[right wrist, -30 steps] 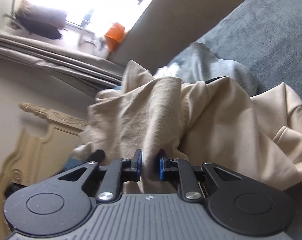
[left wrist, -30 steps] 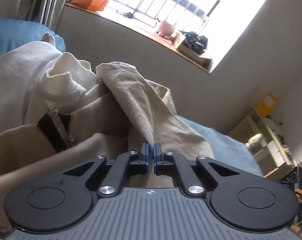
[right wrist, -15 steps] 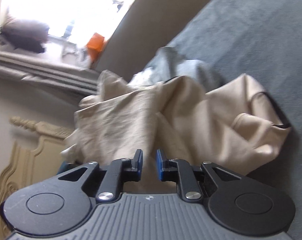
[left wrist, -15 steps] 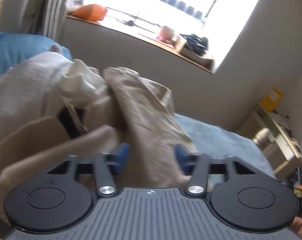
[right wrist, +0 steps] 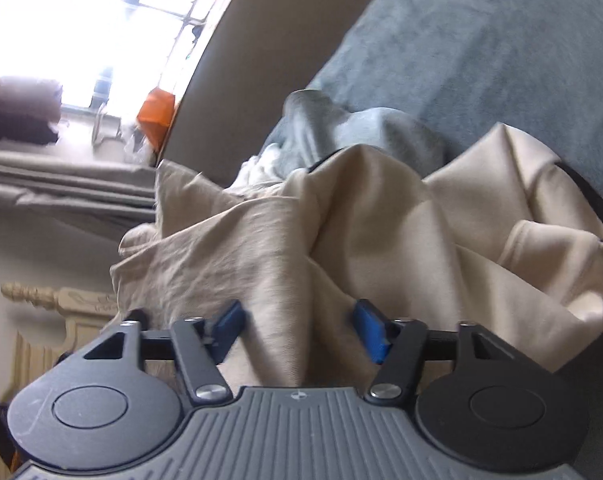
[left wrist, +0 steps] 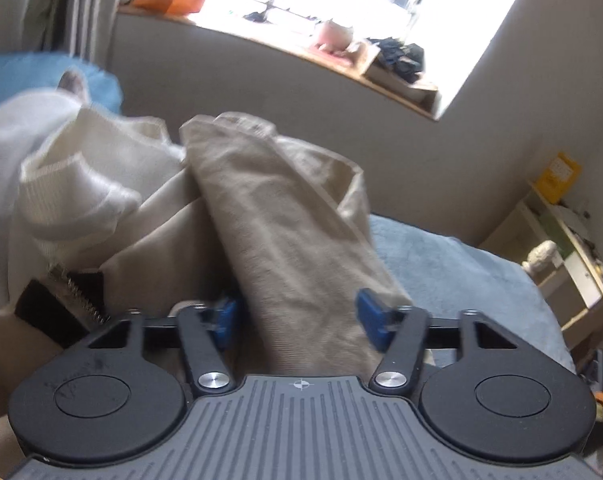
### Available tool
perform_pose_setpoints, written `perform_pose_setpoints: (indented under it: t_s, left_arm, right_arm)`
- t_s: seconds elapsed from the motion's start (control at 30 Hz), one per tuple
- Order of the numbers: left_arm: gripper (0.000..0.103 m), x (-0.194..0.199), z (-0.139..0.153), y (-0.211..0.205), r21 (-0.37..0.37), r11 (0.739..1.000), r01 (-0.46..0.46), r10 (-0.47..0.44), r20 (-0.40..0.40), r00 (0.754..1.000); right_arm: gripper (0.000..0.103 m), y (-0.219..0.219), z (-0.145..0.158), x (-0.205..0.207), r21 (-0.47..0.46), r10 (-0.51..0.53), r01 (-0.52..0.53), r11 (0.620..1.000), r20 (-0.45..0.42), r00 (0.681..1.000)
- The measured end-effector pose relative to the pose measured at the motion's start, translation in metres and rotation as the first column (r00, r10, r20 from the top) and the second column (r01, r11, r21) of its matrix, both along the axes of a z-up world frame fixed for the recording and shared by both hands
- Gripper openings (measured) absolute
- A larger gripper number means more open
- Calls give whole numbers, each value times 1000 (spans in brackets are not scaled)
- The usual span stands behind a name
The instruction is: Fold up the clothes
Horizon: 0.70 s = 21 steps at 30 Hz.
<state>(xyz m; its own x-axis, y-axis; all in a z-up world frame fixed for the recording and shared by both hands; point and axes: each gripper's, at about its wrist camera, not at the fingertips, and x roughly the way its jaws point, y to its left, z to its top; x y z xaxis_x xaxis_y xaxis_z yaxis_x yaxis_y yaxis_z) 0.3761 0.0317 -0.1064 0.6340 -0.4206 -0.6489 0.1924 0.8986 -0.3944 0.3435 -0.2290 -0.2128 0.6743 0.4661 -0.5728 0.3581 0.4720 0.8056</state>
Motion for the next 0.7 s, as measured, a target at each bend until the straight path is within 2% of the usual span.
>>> perform_pose_setpoints:
  t_s: [0.07, 0.13, 0.2, 0.3, 0.37, 0.57, 0.7]
  left_arm:
    - [42, 1, -2, -1, 12, 1000, -2, 2, 3, 1000]
    - [33, 1, -2, -3, 29, 1000, 3, -4, 12, 1000]
    - [15, -3, 0, -6, 61, 998, 24, -26, 28, 999]
    - [9, -15, 6, -4, 54, 998, 37, -40, 55, 998]
    - [7, -23, 12, 2, 23, 999, 44, -45, 67, 997]
    - [2, -59, 33, 13, -63, 994, 85, -78, 111, 991]
    - [2, -74, 36, 7, -123, 988, 92, -81, 97, 992]
  right_arm:
    - [40, 8, 7, 4, -43, 31, -31, 999, 4, 1000]
    - [36, 17, 15, 10, -95, 73, -72, 993, 6, 997]
    - [27, 25, 28, 15, -183, 138, -133, 974, 14, 990]
    - [13, 34, 45, 13, -263, 195, -181, 948, 29, 980]
    - [11, 33, 58, 5, -282, 210, -185, 941, 61, 976]
    - [9, 13, 100, -26, -230, 218, -167, 959, 218, 951]
    - [9, 8, 116, -42, -184, 234, -187, 965, 281, 931]
